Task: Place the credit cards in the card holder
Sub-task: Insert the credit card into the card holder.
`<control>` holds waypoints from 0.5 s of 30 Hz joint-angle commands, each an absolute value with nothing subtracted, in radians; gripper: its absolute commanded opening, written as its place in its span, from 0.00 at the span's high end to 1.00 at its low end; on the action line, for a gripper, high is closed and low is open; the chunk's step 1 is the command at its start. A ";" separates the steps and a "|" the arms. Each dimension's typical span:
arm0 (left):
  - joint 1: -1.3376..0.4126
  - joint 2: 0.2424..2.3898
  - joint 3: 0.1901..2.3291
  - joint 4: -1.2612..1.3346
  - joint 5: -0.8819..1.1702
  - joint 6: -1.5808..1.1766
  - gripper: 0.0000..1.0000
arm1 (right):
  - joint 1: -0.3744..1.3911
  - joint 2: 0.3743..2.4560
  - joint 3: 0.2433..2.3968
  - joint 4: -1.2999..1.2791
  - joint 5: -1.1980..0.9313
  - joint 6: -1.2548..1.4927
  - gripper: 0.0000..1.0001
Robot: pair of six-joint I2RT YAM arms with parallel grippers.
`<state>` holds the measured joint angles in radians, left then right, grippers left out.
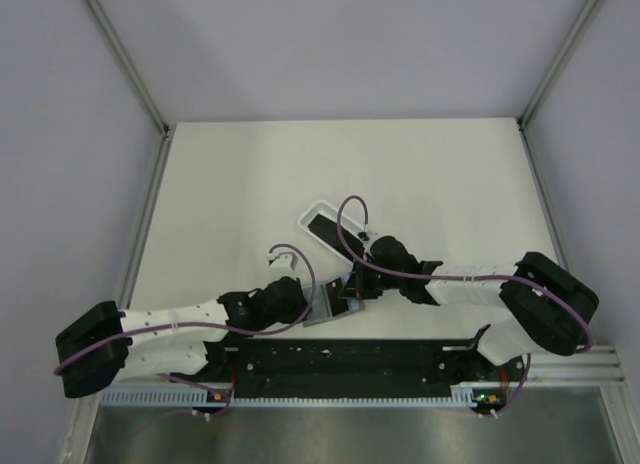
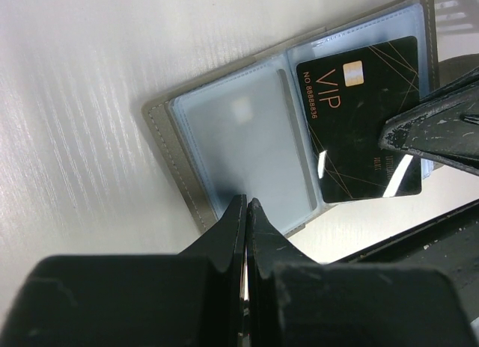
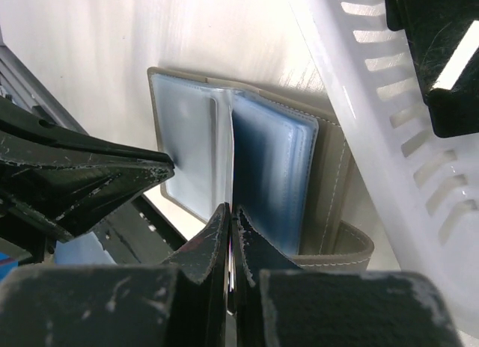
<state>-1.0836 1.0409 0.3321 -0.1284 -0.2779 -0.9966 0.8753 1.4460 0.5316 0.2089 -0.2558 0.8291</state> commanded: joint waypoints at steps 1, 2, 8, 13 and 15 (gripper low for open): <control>-1.088 1.048 0.288 -0.245 -0.272 -0.992 1.00 | 0.861 1.424 0.520 0.265 -0.261 0.859 1.00; -1.086 1.049 0.288 -0.247 -0.272 -0.991 1.00 | 0.858 1.431 0.514 0.285 -0.273 0.867 1.00; -1.086 1.048 0.287 -0.250 -0.272 -0.992 1.00 | 0.853 1.474 0.482 0.435 -0.360 0.917 1.00; -1.086 1.042 0.285 -0.252 -0.273 -0.994 1.00 | 0.851 1.483 0.476 0.462 -0.379 0.922 1.00; -1.086 1.043 0.287 -0.250 -0.272 -0.994 1.00 | 0.854 1.483 0.482 0.446 -0.371 0.919 1.00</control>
